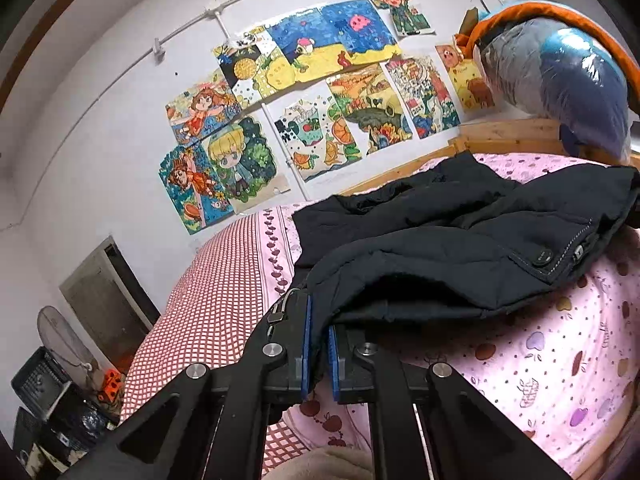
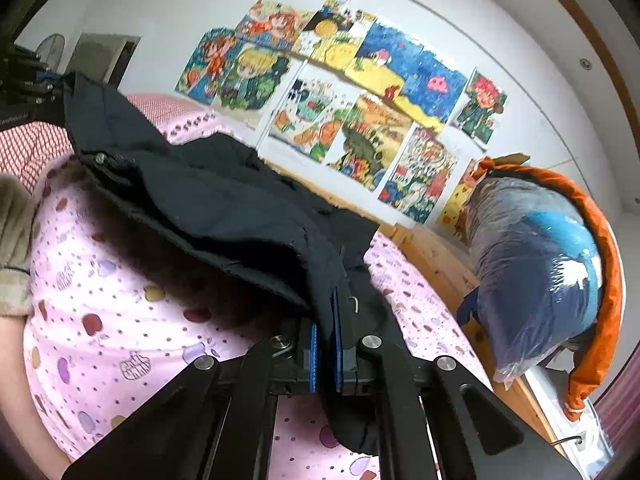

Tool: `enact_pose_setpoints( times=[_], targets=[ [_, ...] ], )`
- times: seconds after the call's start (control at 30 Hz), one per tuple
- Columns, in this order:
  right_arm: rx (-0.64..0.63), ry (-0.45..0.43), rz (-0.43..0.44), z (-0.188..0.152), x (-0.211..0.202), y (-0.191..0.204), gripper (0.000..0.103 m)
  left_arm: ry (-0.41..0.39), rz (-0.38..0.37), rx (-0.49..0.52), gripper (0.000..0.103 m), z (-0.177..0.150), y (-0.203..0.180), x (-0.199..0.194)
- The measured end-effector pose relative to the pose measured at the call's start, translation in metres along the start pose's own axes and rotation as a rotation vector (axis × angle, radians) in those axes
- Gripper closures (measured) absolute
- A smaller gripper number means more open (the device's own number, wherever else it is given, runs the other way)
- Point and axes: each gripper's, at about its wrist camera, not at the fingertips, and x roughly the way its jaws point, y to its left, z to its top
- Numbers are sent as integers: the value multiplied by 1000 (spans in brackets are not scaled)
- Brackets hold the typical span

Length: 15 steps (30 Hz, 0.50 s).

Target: Fold large clothes

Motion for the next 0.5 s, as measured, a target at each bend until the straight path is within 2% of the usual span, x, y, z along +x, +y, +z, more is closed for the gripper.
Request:
enact_pose_setpoints(
  times=[0.27,0.5],
  targets=[
    [50,-74,-21,5,-57,-20,99,-69,-19,1,97,10,12,-52],
    [115,-79,26,16,-89,-40,99,-77,-41,-1,97,20,19,-83]
  ],
)
